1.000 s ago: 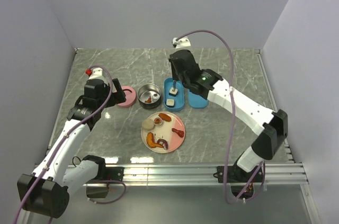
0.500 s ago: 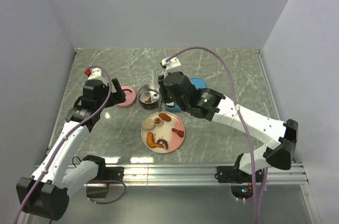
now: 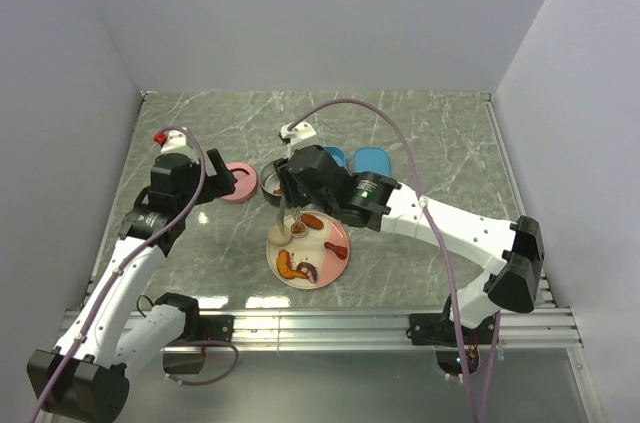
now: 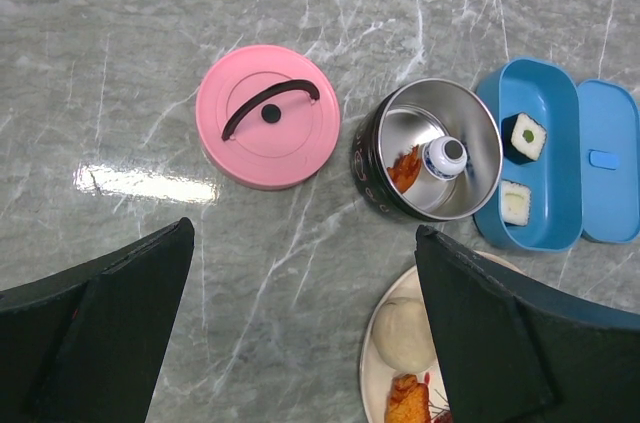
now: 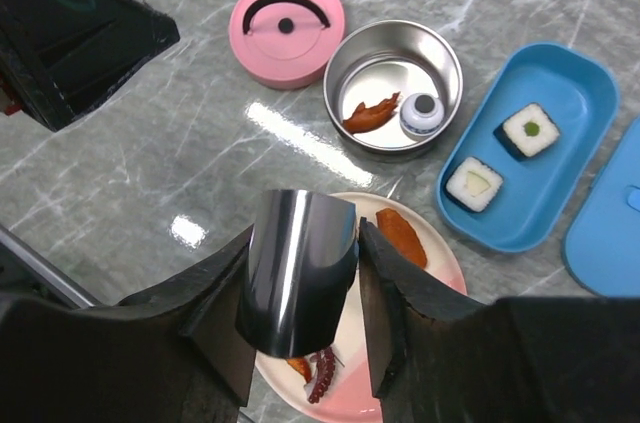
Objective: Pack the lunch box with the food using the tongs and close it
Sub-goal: Pick up the food using the clamp
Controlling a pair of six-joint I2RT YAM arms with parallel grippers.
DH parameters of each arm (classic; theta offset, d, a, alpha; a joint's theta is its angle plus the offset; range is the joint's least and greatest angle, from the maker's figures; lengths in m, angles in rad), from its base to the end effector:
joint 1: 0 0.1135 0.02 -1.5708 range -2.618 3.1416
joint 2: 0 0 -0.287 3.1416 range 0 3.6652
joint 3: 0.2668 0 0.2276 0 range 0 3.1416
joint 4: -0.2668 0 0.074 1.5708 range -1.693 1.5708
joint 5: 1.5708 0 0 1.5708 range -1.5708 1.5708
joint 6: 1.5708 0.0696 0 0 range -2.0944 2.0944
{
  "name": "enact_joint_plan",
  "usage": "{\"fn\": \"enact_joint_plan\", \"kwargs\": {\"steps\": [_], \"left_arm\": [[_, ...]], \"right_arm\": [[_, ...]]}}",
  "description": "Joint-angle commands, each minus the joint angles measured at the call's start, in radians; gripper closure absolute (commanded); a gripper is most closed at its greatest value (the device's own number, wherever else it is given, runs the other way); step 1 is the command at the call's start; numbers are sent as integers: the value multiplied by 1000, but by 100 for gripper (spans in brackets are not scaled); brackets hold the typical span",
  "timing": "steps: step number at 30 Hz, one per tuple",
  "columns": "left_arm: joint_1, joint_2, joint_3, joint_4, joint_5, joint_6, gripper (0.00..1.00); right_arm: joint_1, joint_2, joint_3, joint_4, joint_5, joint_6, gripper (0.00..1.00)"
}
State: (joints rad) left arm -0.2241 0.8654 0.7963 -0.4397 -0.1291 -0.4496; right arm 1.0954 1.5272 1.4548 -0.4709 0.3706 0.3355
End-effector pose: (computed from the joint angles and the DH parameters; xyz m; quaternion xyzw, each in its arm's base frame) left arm 0.1794 -0.0317 0.3070 -0.1293 0.8514 -0.1145 0.4953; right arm 0.1825 0.2994 0.3724 -0.2334 0.8285 0.1957 0.4698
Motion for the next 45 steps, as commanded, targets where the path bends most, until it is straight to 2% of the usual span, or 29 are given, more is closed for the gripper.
{"fn": "enact_joint_plan", "kwargs": {"steps": [1, 28, 36, 45], "left_arm": [[-3, -20, 4, -4, -10, 0, 1], [-3, -28, -14, 4, -17, 0, 1], [-3, -28, -20, 9, -17, -1, 1], [-3, -32, -22, 9, -15, -1, 1]], "right_arm": [[18, 8, 56, 55, -24, -26, 53], [100, 140, 128, 31, -44, -138, 55], [109, 146, 127, 11, 5, -138, 74], [109, 123, 174, -8, 53, -133, 88]]}}
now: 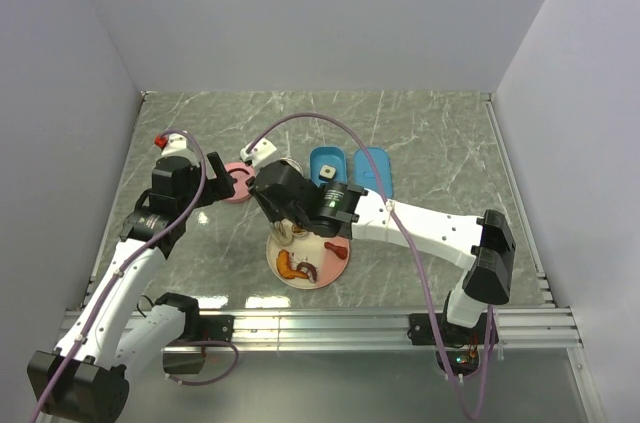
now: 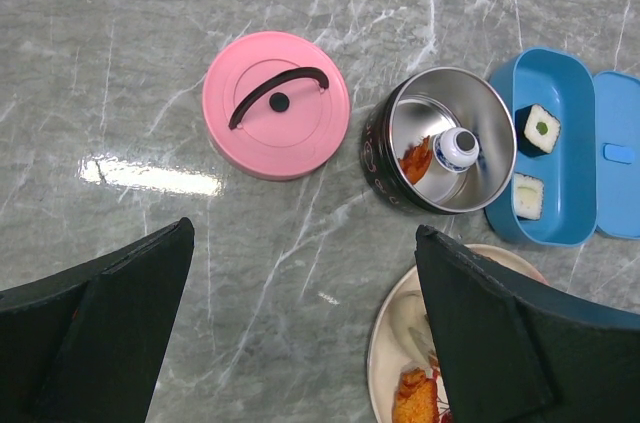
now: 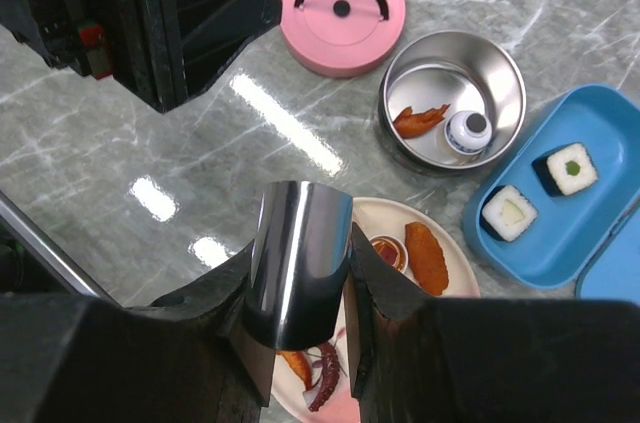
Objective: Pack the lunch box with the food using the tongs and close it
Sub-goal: Pick up the food using the clamp
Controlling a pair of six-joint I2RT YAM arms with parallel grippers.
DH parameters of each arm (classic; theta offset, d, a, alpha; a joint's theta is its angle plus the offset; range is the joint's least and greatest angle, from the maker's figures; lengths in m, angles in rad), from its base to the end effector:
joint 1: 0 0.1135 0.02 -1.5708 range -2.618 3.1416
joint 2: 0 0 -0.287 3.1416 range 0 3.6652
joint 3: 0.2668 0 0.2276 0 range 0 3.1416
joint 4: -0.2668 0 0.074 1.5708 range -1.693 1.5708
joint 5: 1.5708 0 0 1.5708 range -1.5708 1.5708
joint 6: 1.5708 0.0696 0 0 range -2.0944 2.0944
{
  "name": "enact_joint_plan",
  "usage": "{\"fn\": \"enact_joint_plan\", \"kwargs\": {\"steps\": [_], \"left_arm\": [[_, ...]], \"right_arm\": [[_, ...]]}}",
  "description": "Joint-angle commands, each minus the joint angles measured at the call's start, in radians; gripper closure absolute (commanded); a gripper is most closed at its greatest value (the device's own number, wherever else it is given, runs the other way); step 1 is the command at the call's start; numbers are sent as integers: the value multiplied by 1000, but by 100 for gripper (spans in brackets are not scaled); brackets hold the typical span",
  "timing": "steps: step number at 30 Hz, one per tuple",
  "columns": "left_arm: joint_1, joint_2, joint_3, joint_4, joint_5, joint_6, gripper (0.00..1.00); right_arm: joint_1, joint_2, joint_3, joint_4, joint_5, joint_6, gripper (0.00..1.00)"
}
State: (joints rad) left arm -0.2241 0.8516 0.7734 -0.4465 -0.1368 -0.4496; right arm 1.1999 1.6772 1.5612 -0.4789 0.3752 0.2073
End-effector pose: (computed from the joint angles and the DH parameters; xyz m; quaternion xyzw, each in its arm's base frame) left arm 0.1759 -0.0304 0.3005 -0.1312 0.8549 -0.1088 0.4899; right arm 0.1653 0.3546 0.3553 -0.3363 0.8047 0.1724 0.4578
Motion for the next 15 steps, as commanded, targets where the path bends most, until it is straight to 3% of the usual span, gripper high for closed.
{"fn": "enact_joint_plan", "kwargs": {"steps": [1, 5, 15], "left_arm": [[-3, -20, 0, 17, -7, 0, 1], [-3, -19, 0, 17, -6, -1, 1], [-3, -19, 3, 15, -7, 3, 1]], "right_arm": [[6, -31, 75, 2, 59, -5, 89], [3, -47, 89, -4, 70, 3, 94], [-31, -39, 172, -15, 122, -32, 95]]}}
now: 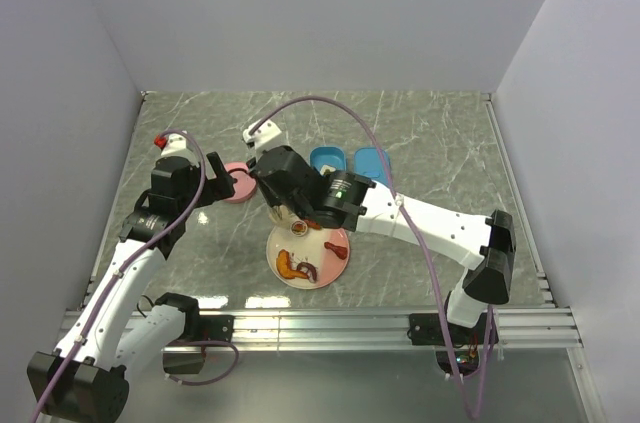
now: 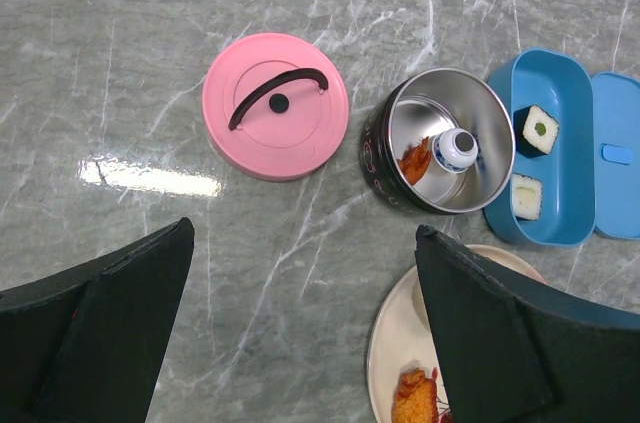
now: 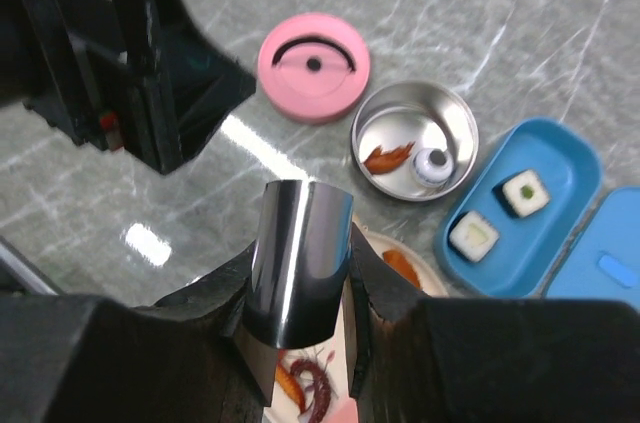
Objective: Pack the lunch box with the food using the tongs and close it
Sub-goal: Pick up the food using the clamp, then place the food into the lunch box
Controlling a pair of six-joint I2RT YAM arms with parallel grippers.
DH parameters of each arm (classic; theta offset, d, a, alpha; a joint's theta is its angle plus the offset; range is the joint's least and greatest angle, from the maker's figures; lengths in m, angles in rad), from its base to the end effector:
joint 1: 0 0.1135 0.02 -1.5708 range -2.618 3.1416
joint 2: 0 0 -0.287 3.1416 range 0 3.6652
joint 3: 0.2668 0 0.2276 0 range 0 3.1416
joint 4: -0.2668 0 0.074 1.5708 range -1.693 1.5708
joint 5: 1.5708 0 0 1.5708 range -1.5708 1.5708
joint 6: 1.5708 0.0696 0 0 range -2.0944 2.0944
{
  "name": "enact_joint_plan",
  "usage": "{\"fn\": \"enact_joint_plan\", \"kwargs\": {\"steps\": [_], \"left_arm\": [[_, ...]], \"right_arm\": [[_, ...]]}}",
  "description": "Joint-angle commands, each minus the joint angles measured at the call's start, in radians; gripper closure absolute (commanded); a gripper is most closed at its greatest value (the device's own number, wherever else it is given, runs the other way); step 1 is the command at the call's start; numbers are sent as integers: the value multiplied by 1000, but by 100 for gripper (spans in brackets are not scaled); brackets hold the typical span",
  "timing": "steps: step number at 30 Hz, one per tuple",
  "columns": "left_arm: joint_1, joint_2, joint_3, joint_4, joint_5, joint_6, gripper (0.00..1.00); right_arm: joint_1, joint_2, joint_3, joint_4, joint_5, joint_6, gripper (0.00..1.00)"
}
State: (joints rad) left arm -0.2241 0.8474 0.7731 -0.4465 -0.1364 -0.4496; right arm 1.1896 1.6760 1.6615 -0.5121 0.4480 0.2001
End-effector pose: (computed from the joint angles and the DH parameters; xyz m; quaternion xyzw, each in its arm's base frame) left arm 0.1751 -0.0302 0.3010 -0.1311 0.8540 -0.1096 0.4914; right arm 0.1726 0.3496 0.3870 -0.3038 0.7964 0.1634 0.4968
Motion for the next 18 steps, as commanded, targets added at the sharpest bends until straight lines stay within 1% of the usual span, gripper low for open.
{"fn": "enact_joint_plan", "kwargs": {"steps": [1, 3, 9, 15, 18], "left_arm": [[-3, -13, 3, 14, -9, 2, 1], [-3, -13, 5, 15, -9, 3, 1], [-3, -5, 6, 19, -6, 5, 0], [-3, -2, 14, 9, -19, 14, 1], [-3, 1, 18, 8, -25, 17, 1]], "right_arm": [[-25, -39, 86, 21, 58, -39, 95], [-41, -41, 95, 44, 69, -53, 94], [-143, -6, 130, 122, 51, -85, 94], [-209, 54, 150, 204, -14, -122, 94], [-229, 90, 185, 210, -46, -122, 94]]}}
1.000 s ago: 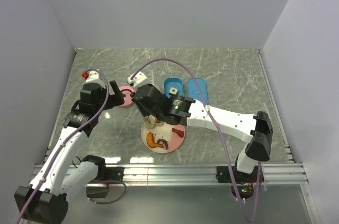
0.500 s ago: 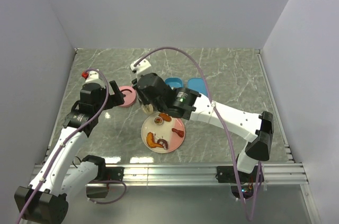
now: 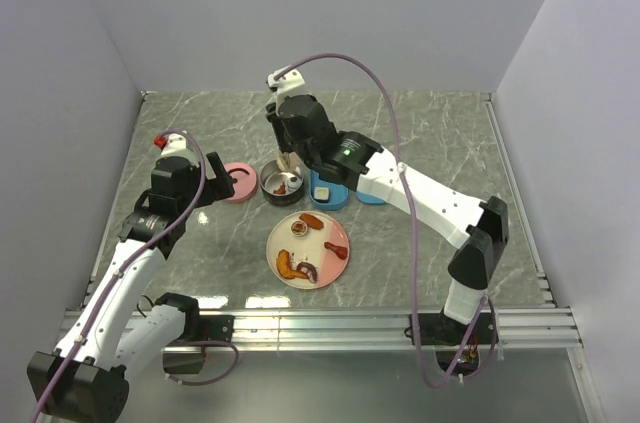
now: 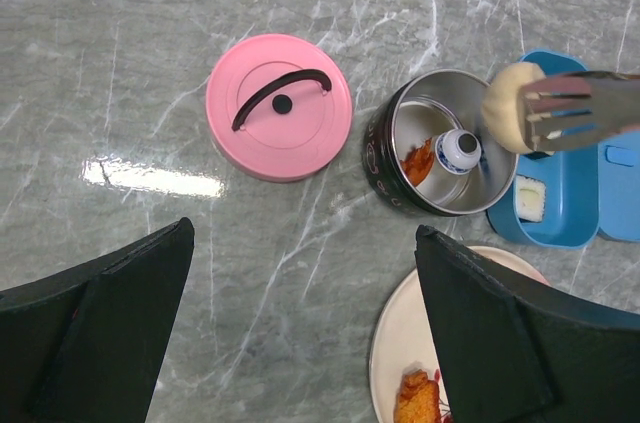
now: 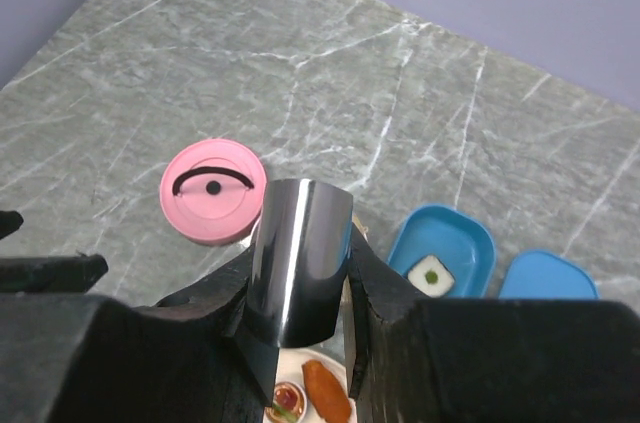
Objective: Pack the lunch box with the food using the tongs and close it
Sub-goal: Place the food into the lunch box
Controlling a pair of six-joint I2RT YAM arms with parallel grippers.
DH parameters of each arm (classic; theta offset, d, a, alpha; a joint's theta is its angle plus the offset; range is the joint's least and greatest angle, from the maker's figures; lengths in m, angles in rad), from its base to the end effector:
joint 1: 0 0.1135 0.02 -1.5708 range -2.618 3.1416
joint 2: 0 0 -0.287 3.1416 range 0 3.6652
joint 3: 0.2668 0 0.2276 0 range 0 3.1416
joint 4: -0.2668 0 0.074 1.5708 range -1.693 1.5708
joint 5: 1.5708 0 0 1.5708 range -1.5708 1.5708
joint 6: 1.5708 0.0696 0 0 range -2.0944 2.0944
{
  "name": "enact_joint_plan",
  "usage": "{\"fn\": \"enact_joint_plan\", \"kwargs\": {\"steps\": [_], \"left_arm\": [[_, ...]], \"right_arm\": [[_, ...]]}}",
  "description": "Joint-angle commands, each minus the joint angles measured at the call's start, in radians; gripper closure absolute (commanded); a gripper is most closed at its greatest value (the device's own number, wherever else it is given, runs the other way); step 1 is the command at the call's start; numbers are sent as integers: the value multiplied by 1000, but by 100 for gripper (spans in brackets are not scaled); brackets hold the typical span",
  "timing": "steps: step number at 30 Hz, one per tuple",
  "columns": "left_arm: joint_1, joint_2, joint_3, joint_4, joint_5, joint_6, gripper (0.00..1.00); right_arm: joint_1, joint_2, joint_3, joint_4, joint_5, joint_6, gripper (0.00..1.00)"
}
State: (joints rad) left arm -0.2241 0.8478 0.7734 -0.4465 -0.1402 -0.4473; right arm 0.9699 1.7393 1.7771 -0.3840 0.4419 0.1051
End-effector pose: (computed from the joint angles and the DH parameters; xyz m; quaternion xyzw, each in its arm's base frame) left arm 0.1752 -0.0300 0.3011 -0.1310 0.8539 -0.1075 0.4920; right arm 0.2586 0.3247 0.4182 -0.2202 0.7777 0.1331 0.5735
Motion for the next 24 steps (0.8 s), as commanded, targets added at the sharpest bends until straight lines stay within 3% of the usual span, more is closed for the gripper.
{"fn": "enact_joint_plan", "kwargs": {"steps": [1, 11, 18, 24], "left_arm": [[-3, 0, 18, 6, -22, 15, 1], [-3, 4, 15, 8, -29, 18, 1], [-3, 2, 12, 9, -27, 16, 1], [-3, 0, 13, 9, -27, 18, 1]], "right_arm": [[-13, 44, 80, 79, -42, -30, 94], [-14, 83, 110, 37, -63, -19, 92], [-14, 81, 107, 30, -52, -21, 70], [-14, 72, 104, 36, -52, -25, 62]]}}
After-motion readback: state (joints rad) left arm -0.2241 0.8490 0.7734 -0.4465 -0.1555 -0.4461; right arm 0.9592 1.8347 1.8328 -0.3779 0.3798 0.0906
